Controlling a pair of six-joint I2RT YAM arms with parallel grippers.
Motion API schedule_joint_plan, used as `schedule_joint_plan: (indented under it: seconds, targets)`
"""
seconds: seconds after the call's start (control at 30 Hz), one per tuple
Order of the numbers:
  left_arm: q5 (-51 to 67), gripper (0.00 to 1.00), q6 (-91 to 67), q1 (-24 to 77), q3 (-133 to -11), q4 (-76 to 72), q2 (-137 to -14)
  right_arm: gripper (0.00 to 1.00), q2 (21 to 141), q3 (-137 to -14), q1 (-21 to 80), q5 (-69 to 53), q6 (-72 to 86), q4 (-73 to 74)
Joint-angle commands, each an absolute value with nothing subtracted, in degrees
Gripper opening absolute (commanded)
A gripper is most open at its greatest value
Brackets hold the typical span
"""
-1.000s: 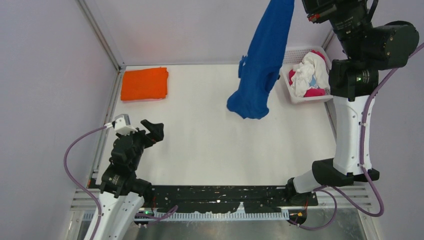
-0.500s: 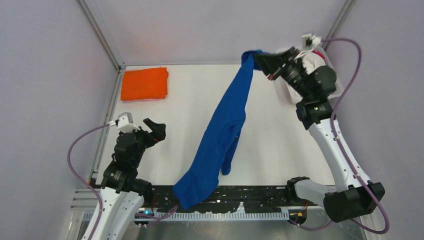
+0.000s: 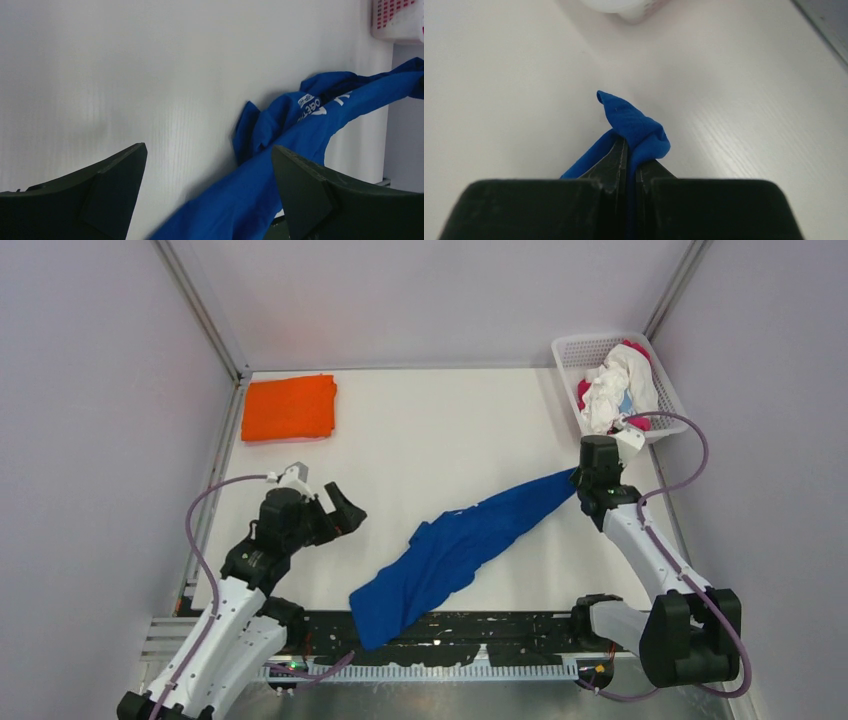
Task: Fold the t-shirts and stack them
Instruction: Move the tshirt to the center of the board, then flatten out the tshirt
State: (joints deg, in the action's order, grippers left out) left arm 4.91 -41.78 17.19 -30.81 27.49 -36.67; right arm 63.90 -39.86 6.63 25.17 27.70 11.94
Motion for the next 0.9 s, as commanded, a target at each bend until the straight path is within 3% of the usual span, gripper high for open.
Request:
schedule_joint_plan:
  seconds: [0.0, 0.2, 0.4, 0.63, 0.87]
  targets:
    - [7.85, 0.99, -41.41, 23.42, -30.26, 31.37, -34.94, 0.05, 63.80, -42.95, 1.14, 32.13, 27.99, 16.26]
    - [-0.37, 0.99, -45.02, 44.38, -28.30, 32.76, -35.58, 0.05, 63.11, -41.14, 0.79, 26.95, 27.87, 13.41]
    - [-8.23, 0.99, -45.35, 62.58, -34.88, 28.91, -52.21, 0.05, 61.38, -39.00, 0.80, 23.84, 26.90, 11.13]
    - [-8.34, 0.88, -42.81, 65.17, -44.17, 26.22, -71.33, 0.05, 59.05, -37.26, 0.77, 22.42, 26.13, 9.86]
    - [-3.95, 0.64, -42.04, 65.20, -46.74, 19.62, -81.36, 0.05, 58.32, -36.81, 0.77, 22.13, 25.91, 9.68]
